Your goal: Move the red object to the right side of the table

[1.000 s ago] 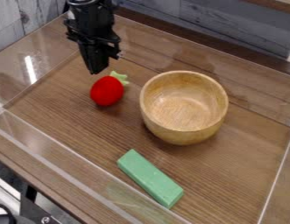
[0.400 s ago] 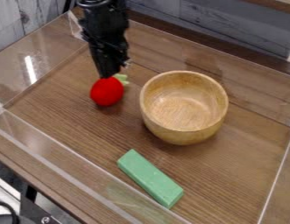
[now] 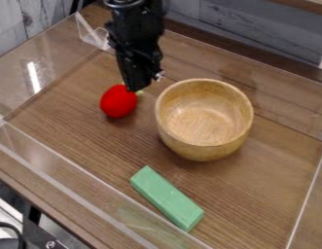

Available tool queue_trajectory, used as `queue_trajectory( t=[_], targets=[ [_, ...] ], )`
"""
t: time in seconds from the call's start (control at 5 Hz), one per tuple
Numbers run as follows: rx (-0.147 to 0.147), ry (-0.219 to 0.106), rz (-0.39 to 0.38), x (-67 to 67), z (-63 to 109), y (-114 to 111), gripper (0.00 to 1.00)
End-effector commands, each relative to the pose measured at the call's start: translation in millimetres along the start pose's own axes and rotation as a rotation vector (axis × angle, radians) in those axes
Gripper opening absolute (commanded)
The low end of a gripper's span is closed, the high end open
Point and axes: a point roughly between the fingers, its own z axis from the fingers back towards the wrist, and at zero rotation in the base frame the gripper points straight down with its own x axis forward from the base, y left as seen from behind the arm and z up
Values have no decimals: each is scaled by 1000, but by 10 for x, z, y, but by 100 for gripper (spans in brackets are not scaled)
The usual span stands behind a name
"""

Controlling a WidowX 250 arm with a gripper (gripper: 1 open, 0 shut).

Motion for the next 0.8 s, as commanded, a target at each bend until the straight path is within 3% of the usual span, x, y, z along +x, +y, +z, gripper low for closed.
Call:
queue_trajectory(
  t=[0.0,0.2,0.4,0.6],
  targets=[
    [23,-35,24,-47,163,34,0],
    [21,-27,6,-146,165,-65,0],
    [11,-29,2,-153,238,-380,0],
    [-4,-23,-44,-127,179,-790,0]
  ],
)
